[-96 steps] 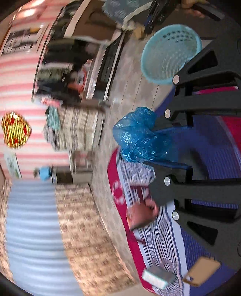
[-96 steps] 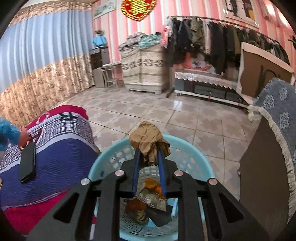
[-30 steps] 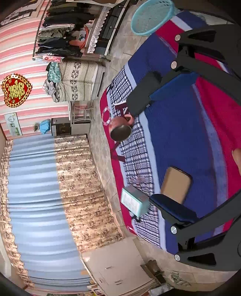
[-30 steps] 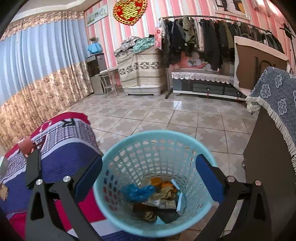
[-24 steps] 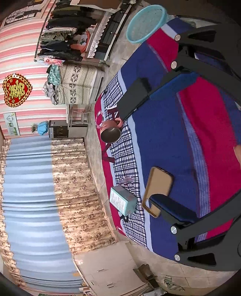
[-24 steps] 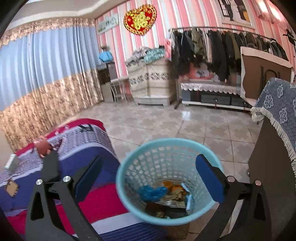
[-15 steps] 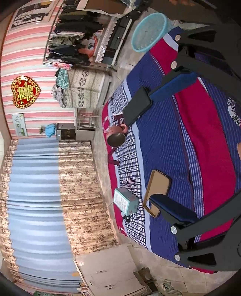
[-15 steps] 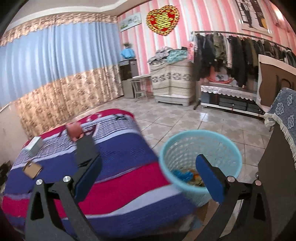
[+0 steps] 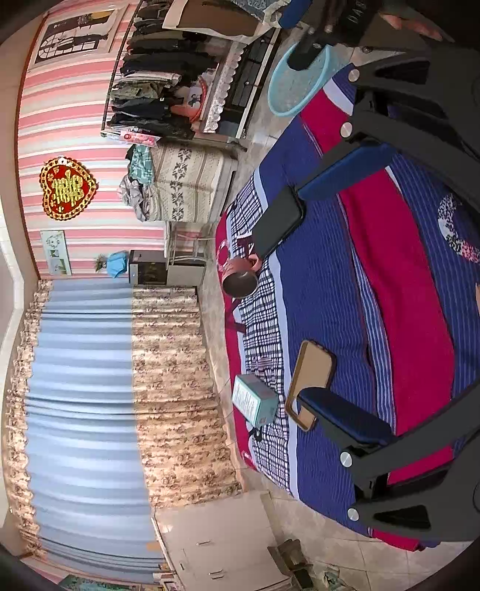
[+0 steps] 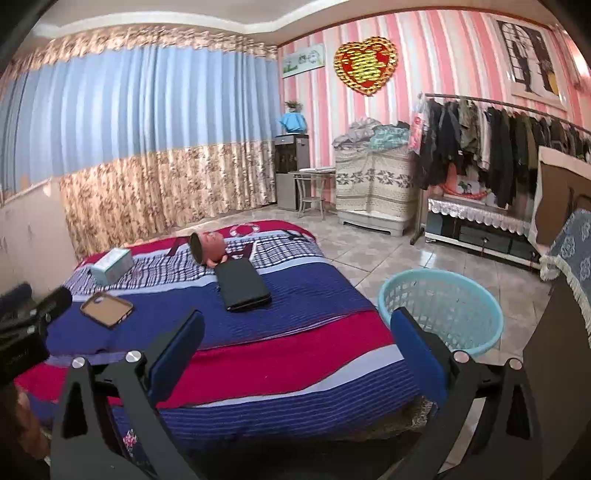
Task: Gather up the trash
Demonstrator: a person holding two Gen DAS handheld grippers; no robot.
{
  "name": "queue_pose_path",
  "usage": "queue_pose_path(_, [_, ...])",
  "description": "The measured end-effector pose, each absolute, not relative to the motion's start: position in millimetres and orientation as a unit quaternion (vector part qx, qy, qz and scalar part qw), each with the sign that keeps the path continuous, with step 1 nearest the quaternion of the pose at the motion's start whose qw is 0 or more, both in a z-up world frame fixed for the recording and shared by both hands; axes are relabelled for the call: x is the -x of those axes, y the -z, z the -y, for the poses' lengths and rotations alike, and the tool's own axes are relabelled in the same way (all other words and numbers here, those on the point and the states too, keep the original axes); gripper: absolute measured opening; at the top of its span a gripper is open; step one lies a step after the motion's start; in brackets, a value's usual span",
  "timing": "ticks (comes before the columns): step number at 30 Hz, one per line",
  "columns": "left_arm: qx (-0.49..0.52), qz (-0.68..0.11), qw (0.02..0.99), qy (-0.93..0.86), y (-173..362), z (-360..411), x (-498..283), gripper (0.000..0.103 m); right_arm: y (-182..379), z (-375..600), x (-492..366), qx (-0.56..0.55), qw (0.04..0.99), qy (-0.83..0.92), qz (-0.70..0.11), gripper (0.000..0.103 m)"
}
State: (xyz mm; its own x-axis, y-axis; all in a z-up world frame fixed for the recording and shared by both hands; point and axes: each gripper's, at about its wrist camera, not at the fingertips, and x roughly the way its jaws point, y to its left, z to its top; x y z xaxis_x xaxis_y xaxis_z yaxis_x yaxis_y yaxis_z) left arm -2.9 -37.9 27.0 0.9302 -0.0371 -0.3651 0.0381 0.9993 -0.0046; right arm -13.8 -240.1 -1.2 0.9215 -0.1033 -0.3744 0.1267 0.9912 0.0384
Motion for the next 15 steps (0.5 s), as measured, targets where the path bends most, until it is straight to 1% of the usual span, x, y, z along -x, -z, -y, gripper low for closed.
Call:
queue_pose_path(7, [0.012,-0.186,0.982,0.017,-24.3,29.4,4.6,0.098,0.6,227.0,18.6,-0.012,0.981,0.055,-0.183,0.098])
queue_pose_path(15, [0.007,-0.183,0.983,0.019,-20.4,31.1,5.9,0.098,-0.3,229.1,19.7,-0.014,0.982,0.061,-0.176,0.098])
